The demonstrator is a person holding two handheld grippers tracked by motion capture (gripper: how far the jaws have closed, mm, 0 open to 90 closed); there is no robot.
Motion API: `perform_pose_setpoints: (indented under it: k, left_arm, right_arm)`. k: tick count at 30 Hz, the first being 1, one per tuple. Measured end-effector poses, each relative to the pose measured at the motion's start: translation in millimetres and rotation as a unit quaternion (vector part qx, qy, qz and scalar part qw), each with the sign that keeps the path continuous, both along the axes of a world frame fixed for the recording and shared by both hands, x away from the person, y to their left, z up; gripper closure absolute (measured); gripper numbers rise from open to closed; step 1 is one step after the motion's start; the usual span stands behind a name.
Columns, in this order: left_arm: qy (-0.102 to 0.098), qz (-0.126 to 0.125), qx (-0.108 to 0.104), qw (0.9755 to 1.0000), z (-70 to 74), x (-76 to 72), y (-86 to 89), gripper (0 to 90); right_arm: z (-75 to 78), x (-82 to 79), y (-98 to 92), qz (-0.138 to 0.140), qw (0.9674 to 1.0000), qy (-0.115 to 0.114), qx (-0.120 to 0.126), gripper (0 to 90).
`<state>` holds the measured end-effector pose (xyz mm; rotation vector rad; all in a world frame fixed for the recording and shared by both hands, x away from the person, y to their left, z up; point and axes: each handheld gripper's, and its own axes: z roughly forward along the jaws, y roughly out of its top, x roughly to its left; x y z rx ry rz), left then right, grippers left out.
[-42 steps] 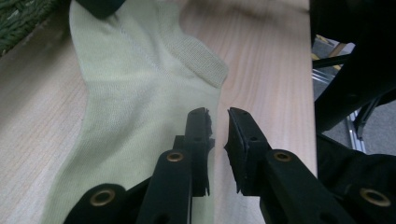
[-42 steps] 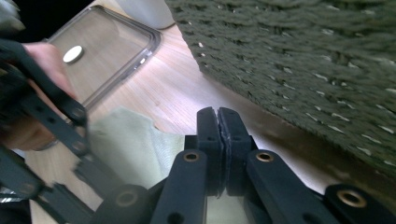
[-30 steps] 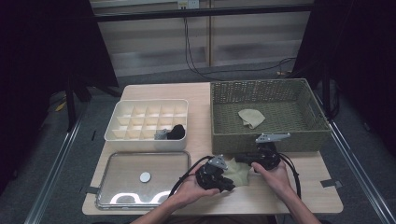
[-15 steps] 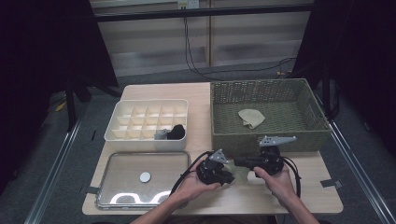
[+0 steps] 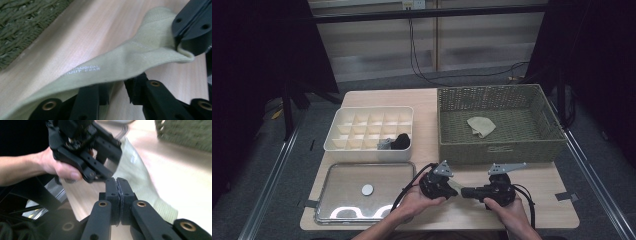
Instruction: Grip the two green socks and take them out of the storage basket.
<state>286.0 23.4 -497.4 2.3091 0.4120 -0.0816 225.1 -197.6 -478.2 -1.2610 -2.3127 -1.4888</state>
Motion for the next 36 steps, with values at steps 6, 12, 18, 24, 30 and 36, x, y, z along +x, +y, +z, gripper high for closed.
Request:
perform_pose_setpoints:
  k: [6, 12, 18, 24, 30, 36]
  left_arm:
    - [0.004, -0.004, -0.015, 0.9999, 3.7, -3.7, 8.9, 71.6]
    - [-0.006, -0.002, -0.041, 0.9991, 20.0, -5.7, 26.8, 69.9]
    - [-0.003, 0.024, -0.057, 0.9981, 26.8, 5.3, 40.5, 64.7]
    - [0.031, 0.059, -0.022, 0.9975, 5.4, 25.6, 43.3, 50.6]
    - [0.031, 0.064, -0.006, 0.9975, -0.4, 28.7, 38.7, 52.0]
    - [0.026, 0.033, -0.014, 0.9990, 0.9, 25.1, 36.2, 87.7]
  right_arm:
    - [-13.9, -4.7, 4.3, 0.018, 0.9990, 0.022, -0.033, 88.9]
    - [-22.0, -1.2, 5.6, 0.022, 0.9966, 0.035, -0.071, 88.9]
    - [-25.1, 0.9, 4.1, 0.019, 0.9953, 0.044, -0.084, 88.9]
    - [-25.1, 1.1, 4.4, 0.021, 0.9950, 0.044, -0.087, 88.9]
    - [-25.7, 1.9, 4.1, 0.023, 0.9952, 0.044, -0.084, 88.9]
    - [-26.2, 2.6, 4.2, 0.026, 0.9951, 0.048, -0.083, 88.9]
